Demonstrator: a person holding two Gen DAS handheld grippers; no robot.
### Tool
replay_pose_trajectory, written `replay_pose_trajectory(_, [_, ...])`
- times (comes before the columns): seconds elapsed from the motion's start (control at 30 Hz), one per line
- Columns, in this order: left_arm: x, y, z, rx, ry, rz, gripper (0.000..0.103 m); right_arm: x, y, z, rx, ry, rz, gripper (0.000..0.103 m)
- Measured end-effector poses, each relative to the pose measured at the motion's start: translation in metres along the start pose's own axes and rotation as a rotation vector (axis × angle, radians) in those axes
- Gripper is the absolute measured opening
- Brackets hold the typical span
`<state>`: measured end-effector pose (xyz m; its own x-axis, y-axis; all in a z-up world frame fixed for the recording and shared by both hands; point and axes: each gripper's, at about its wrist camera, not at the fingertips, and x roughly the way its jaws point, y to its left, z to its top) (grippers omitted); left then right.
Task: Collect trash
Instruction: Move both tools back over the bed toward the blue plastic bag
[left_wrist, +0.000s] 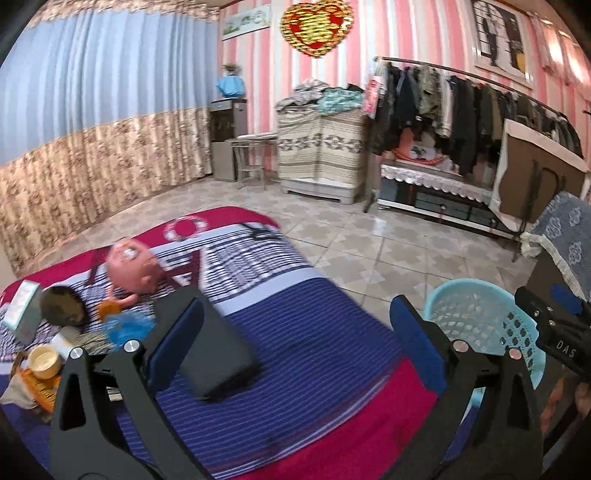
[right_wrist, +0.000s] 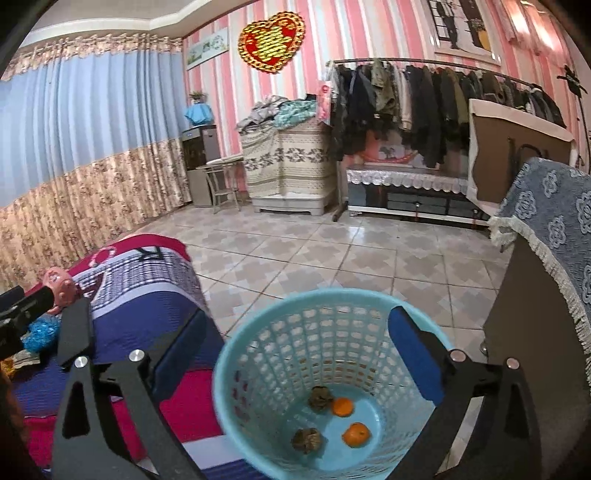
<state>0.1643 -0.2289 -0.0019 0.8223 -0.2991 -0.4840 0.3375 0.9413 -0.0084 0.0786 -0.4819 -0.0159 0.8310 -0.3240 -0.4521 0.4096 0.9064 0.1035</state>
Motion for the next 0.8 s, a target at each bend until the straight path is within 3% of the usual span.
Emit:
replay_pose_trajectory(0.33, [-0.039, 0.079, -0.011, -0.034, -0.006, 0.138, 0.097, -0.009, 0.066, -0.005, -0.083, 0.006, 0.110, 0.096])
replay_pose_trajectory(0.8, [-0.078, 0.193, -0.047, -0.105, 0.049, 0.317, 0.097, -0.014, 0.146, -0.017, -0.152, 0.039, 0.248, 0.096])
